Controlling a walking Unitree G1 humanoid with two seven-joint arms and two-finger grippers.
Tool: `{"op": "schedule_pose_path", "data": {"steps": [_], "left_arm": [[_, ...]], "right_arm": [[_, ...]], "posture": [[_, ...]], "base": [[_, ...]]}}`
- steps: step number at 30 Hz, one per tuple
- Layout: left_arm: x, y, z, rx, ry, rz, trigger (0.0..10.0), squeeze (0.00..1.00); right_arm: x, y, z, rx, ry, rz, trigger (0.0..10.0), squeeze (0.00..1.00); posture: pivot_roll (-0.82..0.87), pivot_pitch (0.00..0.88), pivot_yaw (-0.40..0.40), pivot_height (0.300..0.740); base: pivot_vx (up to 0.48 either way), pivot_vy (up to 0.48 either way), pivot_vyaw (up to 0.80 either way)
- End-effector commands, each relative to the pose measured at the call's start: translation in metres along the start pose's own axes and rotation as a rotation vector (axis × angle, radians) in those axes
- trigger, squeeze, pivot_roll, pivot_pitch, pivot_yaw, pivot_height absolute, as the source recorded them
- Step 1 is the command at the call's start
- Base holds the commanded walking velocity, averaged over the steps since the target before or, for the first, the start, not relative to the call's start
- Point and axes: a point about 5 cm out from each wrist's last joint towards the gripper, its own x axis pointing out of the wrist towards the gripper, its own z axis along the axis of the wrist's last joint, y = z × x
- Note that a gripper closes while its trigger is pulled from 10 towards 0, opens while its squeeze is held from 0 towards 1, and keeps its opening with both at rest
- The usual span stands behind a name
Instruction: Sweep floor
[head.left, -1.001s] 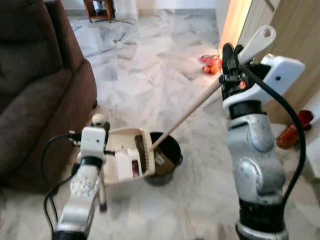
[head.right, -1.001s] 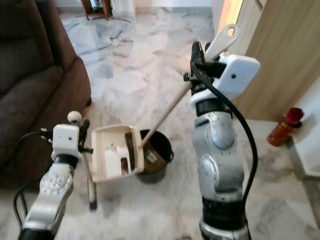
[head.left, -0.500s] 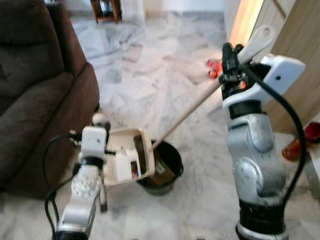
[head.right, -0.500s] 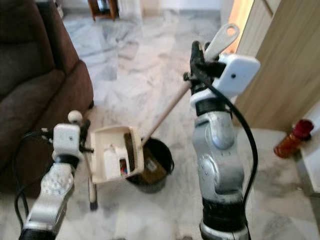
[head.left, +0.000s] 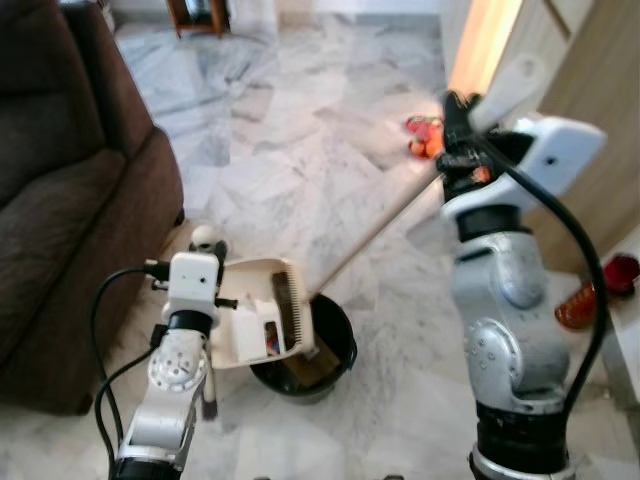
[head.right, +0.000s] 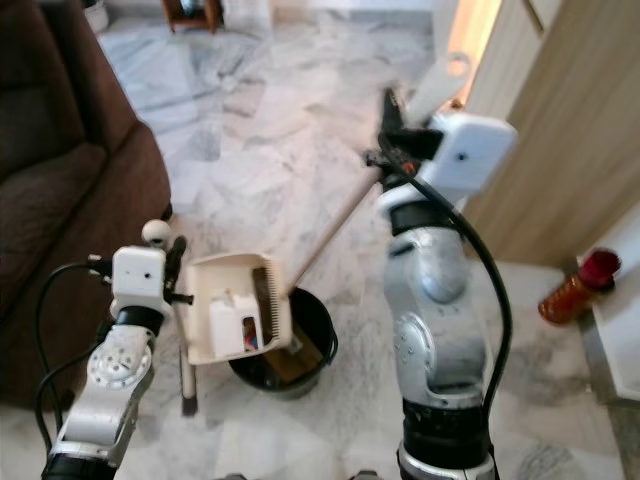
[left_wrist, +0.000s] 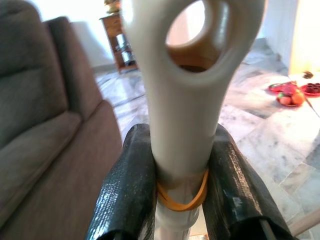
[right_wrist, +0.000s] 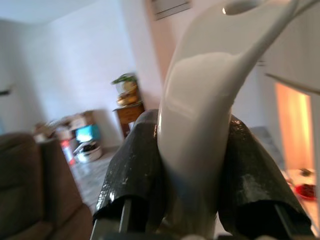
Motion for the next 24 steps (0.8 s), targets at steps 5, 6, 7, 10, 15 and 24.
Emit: {"op": "schedule_pose_path", "data": {"steps": [5, 6, 7, 10, 15, 24], "left_arm": [[-0.001, 0.005, 0.006, 0.028, -0.036, 0.013, 10.0, 0.00], [-0.001, 0.005, 0.006, 0.028, -0.036, 0.013, 10.0, 0.00], [-0.001, 0.005, 0.006, 0.028, -0.037, 0.013, 10.0, 0.00], [-0.002, 0.004, 0.006, 0.026, -0.037, 0.011, 10.0, 0.00], [-0.002, 0.003, 0.005, 0.025, -0.036, 0.008, 10.0, 0.00], [-0.003, 0.003, 0.005, 0.025, -0.036, 0.008, 10.0, 0.00]], "right_arm": [[-0.002, 0.025, 0.023, -0.014, -0.138, 0.102, 10.0, 0.00], [-0.003, 0.026, 0.023, -0.019, -0.142, 0.105, 10.0, 0.00], [-0.003, 0.026, 0.023, -0.020, -0.144, 0.107, 10.0, 0.00], [-0.006, 0.032, 0.026, -0.063, -0.174, 0.139, 10.0, 0.00], [-0.008, 0.040, 0.027, -0.155, -0.213, 0.189, 10.0, 0.00], [-0.018, 0.056, 0.023, -0.208, -0.237, 0.271, 10.0, 0.00]], "posture": [[0.09, 0.145, 0.033, 0.740], [0.09, 0.145, 0.033, 0.740], [0.09, 0.146, 0.033, 0.740], [0.09, 0.146, 0.032, 0.740], [0.09, 0.143, 0.031, 0.740], [0.09, 0.143, 0.029, 0.740]], "base": [[0.000, 0.000, 0.00], [0.000, 0.000, 0.00], [0.000, 0.000, 0.00], [0.000, 0.000, 0.00], [0.000, 0.000, 0.00], [0.000, 0.000, 0.00]]}}
